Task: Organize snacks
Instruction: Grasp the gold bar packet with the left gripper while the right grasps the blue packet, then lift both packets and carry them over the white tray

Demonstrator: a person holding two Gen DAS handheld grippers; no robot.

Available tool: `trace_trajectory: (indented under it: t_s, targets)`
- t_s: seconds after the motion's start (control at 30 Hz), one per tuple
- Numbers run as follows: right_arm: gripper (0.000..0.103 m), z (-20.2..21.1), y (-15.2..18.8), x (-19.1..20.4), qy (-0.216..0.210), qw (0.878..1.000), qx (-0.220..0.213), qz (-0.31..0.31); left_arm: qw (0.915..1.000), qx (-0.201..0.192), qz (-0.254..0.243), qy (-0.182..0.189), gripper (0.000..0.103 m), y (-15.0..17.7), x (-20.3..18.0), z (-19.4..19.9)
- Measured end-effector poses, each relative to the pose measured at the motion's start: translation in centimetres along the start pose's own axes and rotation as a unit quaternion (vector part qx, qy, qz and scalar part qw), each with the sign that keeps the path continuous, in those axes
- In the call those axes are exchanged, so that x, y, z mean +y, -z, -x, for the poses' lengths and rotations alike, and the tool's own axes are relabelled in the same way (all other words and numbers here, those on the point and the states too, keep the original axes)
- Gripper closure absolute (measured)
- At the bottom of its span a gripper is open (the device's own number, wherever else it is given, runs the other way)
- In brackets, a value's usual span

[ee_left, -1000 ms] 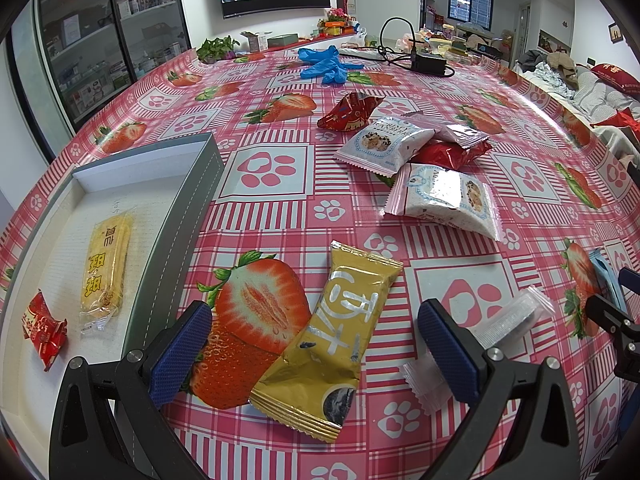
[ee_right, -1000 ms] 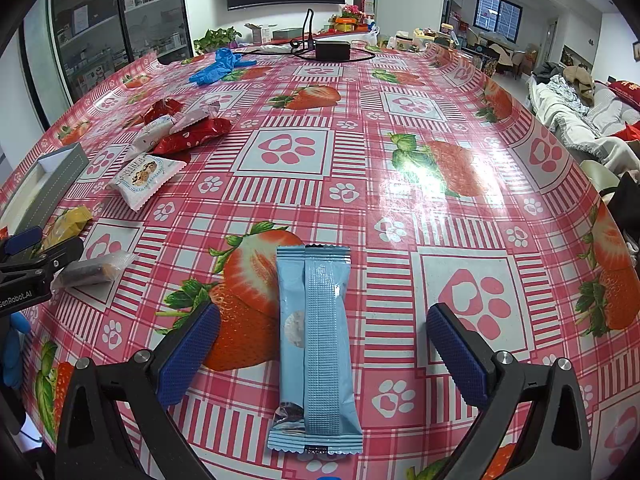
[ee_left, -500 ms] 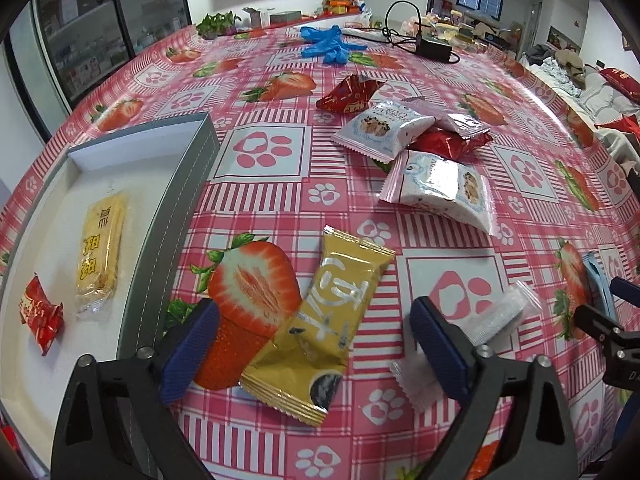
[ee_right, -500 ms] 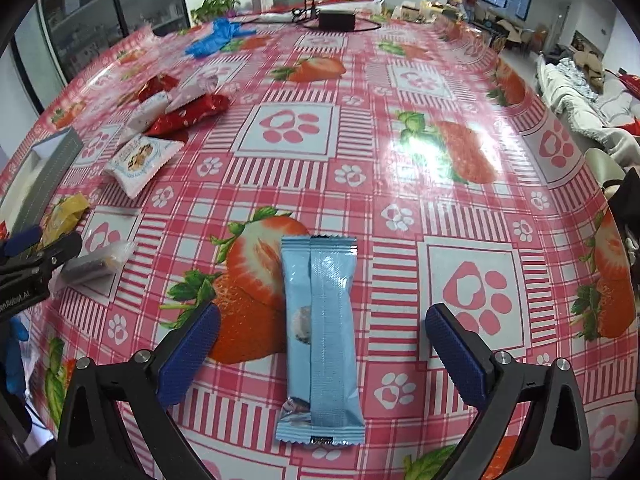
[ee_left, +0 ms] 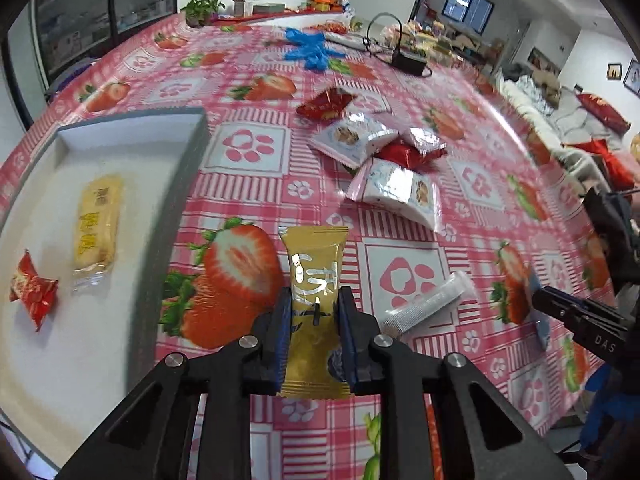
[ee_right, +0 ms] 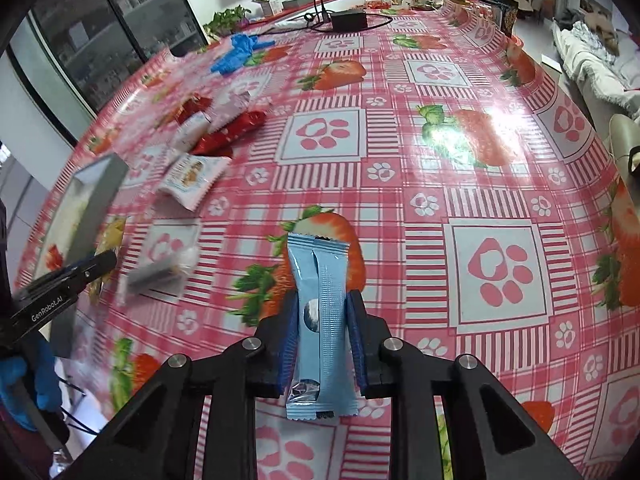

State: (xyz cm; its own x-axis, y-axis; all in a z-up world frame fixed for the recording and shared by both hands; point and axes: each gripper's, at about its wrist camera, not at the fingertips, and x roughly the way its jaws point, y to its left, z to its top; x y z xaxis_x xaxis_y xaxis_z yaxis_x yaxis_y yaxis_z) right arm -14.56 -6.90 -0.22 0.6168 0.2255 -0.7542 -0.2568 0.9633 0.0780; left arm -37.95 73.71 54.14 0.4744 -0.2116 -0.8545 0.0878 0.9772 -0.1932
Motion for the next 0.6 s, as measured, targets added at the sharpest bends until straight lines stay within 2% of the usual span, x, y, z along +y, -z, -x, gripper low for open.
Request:
trace_trajectory:
  t_s: [0.2,0.33,0.37,0.4,0.43,0.47,0.57,0.6]
  targets:
    - [0.077,0.8,-0.5,1.1,-0.014,1.000,-0.010,0.009,0.9998,-0.020,0.002,0.003,0.079,-0.5,0.8,1.8]
    - [0.076,0.2,-0.6,1.2,0.000,1.000,0.000,0.006,0.9997,-0.022,0.004,0.005,0.079,-0.5,1.1,2.3]
    - [0.067,-0.1,-0.6,1.0,0.008,1.000,0.008,0.002,0.9997,-0.022,0.003,0.005,0.079,-0.4,1.2,2.4]
    - [0.039,-0.3,-0.5,0.8,0.021,1.000,0.013,-0.001,0.9997,-0.023,0.002,0.005,0.079,-0.4,1.2,2.4]
    - [0.027,-0.4,-0.4,0.7,0.034,0.999,0.014,-0.001,0.9997,-0.023,0.000,0.005,0.079,-0.4,1.1,2.5]
    - [0.024,-0.5,-0.3,0.7,0.041,0.999,0.011,0.001,0.9997,-0.023,0.000,0.005,0.079,-0.4,1.1,2.5]
    - [0.028,-1.4,0.1,0.9,0.043,0.999,0.030,0.009,0.9998,-0.020,0.001,0.001,0.079,-0.4,1.0,2.6]
    - [0.041,-1.4,0.1,1.2,0.057,0.998,0.023,0.020,0.9998,-0.020,0.002,0.001,0.079,-0.4,0.9,2.6]
